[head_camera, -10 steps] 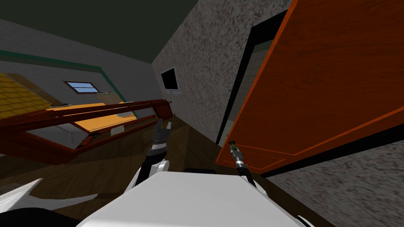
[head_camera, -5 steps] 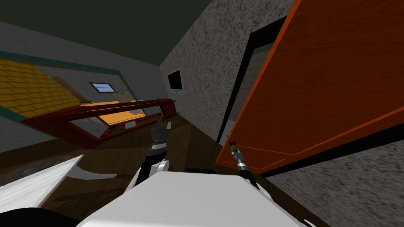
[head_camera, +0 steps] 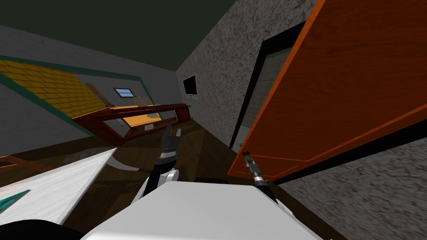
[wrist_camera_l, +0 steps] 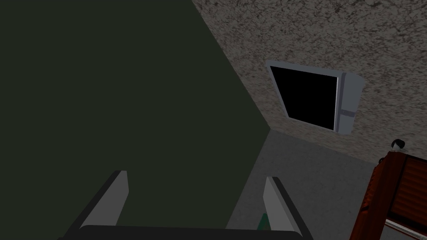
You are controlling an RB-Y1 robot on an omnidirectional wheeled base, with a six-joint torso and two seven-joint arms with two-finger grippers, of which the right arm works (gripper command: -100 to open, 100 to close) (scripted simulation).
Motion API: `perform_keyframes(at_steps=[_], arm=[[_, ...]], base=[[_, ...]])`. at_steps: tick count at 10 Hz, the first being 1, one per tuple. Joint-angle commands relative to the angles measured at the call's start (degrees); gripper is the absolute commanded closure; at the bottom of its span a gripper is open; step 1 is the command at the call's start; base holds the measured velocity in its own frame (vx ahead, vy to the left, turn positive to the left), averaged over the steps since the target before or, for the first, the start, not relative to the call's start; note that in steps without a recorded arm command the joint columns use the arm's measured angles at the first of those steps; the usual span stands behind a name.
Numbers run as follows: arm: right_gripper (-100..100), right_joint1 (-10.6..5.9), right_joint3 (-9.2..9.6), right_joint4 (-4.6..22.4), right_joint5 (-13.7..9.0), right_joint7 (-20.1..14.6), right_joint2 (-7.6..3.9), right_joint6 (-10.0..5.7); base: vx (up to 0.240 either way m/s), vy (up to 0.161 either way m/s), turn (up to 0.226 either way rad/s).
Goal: Pull the door open
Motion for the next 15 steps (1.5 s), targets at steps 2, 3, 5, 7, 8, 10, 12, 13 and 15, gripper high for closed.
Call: perform_keyframes(at_steps=[2,3,5,7,8,10,12,13,15], arm=[[100,1.23,1.43,-0.6,0.6,-1.6,-1.50,-1.87],[100,0.95,1.11,-0.5,0.5,-1.0,-1.07,-1.12],[100,1.38,1.89,0.0,0.9,-1.9,-1.59,-2.37],[100,1.66,2.51,0.5,1.2,-2.7,-2.10,-3.58],[100,1.81,2.85,0.8,1.4,-3.1,-2.38,-4.25],[100,2.11,3.52,1.3,1.7,-3.9,-2.93,-5.57],[100,2.36,4.08,1.7,2.0,-4.6,-3.39,-6.67],[100,2.48,4.36,1.9,2.2,-4.9,-3.62,-7.23],[100,2.65,4.85,2.1,2.2,-5.0,-3.55,-7.16]], base=[[-0.203,-0.047,0.082],[-0.094,-0.015,0.015],[-0.158,-0.055,0.144],[-0.178,-0.064,0.132],[-0.202,-0.082,0.137],[-0.224,-0.083,0.160],[-0.200,-0.061,0.110],[-0.192,-0.075,0.117],[-0.111,-0.036,0.101]])
